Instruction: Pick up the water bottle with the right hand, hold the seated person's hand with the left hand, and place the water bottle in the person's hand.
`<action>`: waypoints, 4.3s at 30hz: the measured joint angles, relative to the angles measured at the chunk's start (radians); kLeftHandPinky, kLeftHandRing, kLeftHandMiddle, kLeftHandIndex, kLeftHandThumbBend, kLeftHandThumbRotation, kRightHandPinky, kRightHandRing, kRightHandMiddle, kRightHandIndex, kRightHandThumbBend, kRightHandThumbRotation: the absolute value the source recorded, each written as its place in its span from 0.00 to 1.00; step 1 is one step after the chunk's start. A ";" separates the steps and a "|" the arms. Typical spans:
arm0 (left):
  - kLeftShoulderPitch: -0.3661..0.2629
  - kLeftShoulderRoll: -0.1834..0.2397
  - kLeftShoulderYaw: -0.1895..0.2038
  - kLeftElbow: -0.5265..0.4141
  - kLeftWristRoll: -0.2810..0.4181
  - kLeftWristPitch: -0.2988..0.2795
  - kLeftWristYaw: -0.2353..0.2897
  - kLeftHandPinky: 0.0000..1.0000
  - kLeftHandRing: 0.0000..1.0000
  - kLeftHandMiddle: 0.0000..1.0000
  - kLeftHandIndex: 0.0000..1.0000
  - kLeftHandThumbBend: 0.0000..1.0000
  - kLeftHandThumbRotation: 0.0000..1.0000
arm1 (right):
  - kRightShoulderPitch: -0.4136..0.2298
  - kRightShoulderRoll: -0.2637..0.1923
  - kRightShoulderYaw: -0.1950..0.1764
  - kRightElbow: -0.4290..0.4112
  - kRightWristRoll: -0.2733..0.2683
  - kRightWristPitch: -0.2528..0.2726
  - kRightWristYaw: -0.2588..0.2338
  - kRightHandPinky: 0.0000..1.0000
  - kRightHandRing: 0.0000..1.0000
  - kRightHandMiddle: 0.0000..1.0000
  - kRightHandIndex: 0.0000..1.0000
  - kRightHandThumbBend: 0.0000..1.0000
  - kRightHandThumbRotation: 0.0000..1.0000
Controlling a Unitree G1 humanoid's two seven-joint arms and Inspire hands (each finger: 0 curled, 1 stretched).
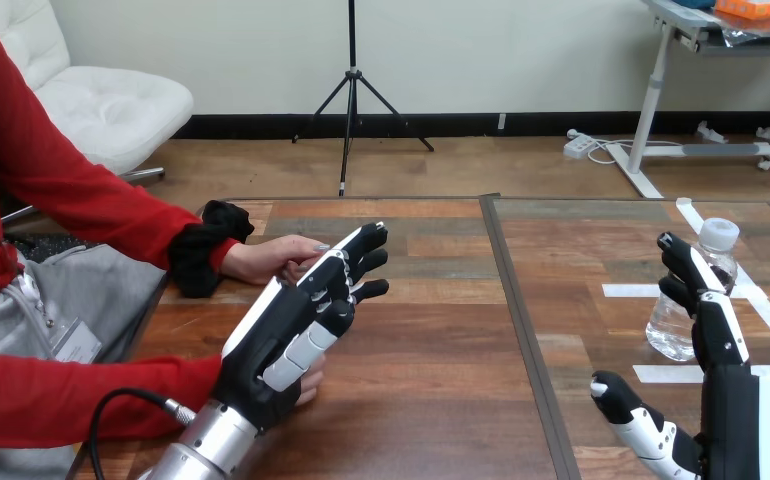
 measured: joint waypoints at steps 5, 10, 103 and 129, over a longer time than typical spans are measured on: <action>0.006 0.000 0.000 0.000 0.000 0.000 -0.002 0.90 0.96 0.97 0.94 1.00 0.82 | 0.001 0.009 -0.001 0.003 0.000 0.000 0.003 0.85 0.90 0.90 0.87 0.92 0.77; 0.011 0.000 0.000 0.000 0.000 0.001 -0.003 0.90 0.96 0.97 0.93 1.00 0.81 | 0.001 0.010 -0.001 0.003 0.000 0.000 0.013 0.85 0.89 0.90 0.87 0.93 0.75; 0.014 -0.027 0.002 -0.001 0.020 0.000 -0.010 0.91 0.96 0.96 0.93 1.00 0.79 | -0.069 -0.014 -0.257 0.141 0.267 0.171 0.070 0.92 0.96 0.96 0.96 1.00 0.48; 0.014 -0.031 0.018 -0.006 -0.002 -0.002 -0.046 0.90 0.96 0.96 0.93 1.00 0.78 | -0.309 -0.138 -0.276 0.379 0.362 0.398 0.216 0.92 0.98 0.96 0.98 1.00 0.53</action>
